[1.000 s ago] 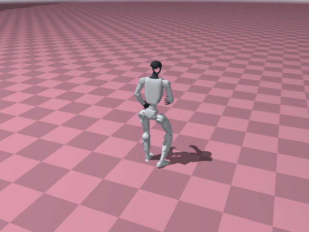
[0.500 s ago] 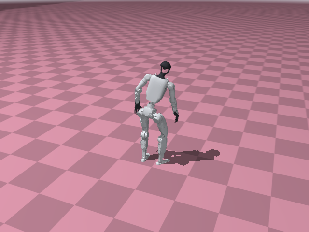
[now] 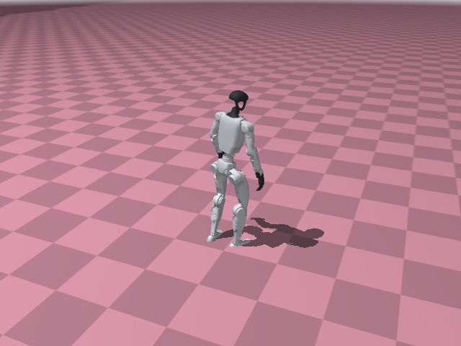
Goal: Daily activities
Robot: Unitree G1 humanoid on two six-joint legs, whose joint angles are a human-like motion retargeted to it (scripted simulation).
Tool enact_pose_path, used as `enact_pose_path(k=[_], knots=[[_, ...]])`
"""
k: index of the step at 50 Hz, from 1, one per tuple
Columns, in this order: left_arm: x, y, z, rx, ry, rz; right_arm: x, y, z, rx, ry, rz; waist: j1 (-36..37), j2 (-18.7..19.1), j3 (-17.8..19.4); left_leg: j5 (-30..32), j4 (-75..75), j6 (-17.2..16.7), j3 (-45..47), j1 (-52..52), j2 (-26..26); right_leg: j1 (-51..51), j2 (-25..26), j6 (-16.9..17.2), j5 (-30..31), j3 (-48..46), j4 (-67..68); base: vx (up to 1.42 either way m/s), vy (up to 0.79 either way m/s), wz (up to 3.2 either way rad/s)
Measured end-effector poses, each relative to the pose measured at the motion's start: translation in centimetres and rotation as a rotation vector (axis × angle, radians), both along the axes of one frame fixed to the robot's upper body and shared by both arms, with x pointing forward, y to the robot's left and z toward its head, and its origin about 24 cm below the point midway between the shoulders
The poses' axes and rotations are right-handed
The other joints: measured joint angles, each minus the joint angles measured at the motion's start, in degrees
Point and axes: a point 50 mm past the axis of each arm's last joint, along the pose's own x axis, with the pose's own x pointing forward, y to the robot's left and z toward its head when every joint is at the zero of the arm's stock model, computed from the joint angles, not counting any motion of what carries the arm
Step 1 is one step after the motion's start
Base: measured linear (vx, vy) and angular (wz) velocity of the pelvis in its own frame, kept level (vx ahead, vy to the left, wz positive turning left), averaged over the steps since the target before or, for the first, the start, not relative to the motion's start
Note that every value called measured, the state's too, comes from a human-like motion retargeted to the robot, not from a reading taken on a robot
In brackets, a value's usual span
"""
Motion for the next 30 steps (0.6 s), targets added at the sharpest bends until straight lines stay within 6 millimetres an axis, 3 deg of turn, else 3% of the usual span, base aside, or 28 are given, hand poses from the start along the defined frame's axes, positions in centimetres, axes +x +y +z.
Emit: enact_pose_path(k=[5,9,30], knots=[[0.4,-0.2,-0.1,-0.013,-0.005,0.050,-1.8,0.1,-0.7,0.010,0.064,-0.024,-1.45,-1.55,-0.05,0.80,-2.43,-0.12,1.10,3.34,-0.76,1.57,-0.05,0.29,-0.31,0.95,-0.05,0.03,0.01,-0.34],[0.2,-0.1,-0.3,-0.022,-0.003,0.088,-2.1,0.5,-0.9,0.021,0.076,-0.028,-2.28,-2.48,0.10,1.51,-4.13,-0.15,1.90,5.48,-1.26,2.67,-0.01,0.61,-0.16,1.60,-0.53,0.02,0.01,-0.31],[-2.0,-0.1,-1.5,-0.042,0.044,0.243,0.3,1.8,-0.3,0.028,-0.036,-0.005,-5.59,-3.79,1.40,5.17,-10.06,0.42,5.13,11.57,-2.90,6.25,0.77,2.33,2.66,4.45,-4.95,0.01,0.01,-0.24]])
